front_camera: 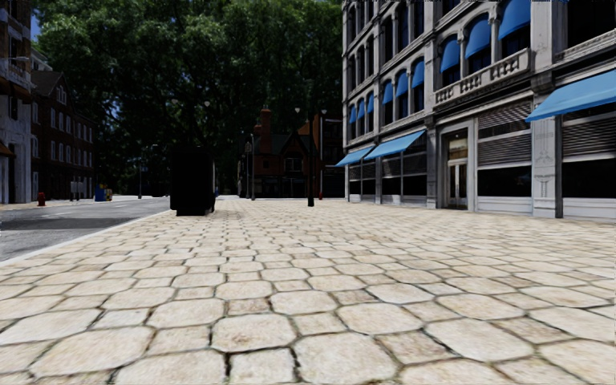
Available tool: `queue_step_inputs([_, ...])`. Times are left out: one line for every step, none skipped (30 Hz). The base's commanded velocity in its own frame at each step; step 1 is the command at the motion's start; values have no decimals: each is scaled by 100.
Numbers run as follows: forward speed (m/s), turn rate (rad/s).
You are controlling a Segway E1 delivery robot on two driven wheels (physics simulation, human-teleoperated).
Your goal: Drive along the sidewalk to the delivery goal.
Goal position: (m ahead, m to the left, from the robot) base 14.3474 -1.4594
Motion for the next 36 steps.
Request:
queue_step_inputs([197,0])
queue_step_inputs([197,0])
queue_step_inputs([197,0])
queue_step_inputs([197,0])
queue_step_inputs([197,0])
queue_step_inputs([197,0])
queue_step_inputs([197,0])
queue_step_inputs([197,0])
queue_step_inputs([197,0])
queue_step_inputs([197,0])
queue_step_inputs([197,0])
queue_step_inputs([197,0])
queue_step_inputs([197,0])
queue_step_inputs([197,0])
queue_step_inputs([197,0])
queue_step_inputs([197,0])
queue_step_inputs([197,0])
queue_step_inputs([197,0])
queue_step_inputs([197,0])
queue_step_inputs([197,0])
queue_step_inputs([197,0])
queue_step_inputs([197,0])
queue_step_inputs([197,0])
queue_step_inputs([197,0])
queue_step_inputs([197,0])
queue_step_inputs([197,0])
queue_step_inputs([197,0])
queue_step_inputs([197,0])
queue_step_inputs([197,0])
queue_step_inputs([197,0])
queue_step_inputs([197,0])
queue_step_inputs([197,0])
queue_step_inputs([197,0])
queue_step_inputs([197,0])
queue_step_inputs([197,0])
queue_step_inputs([197,0])
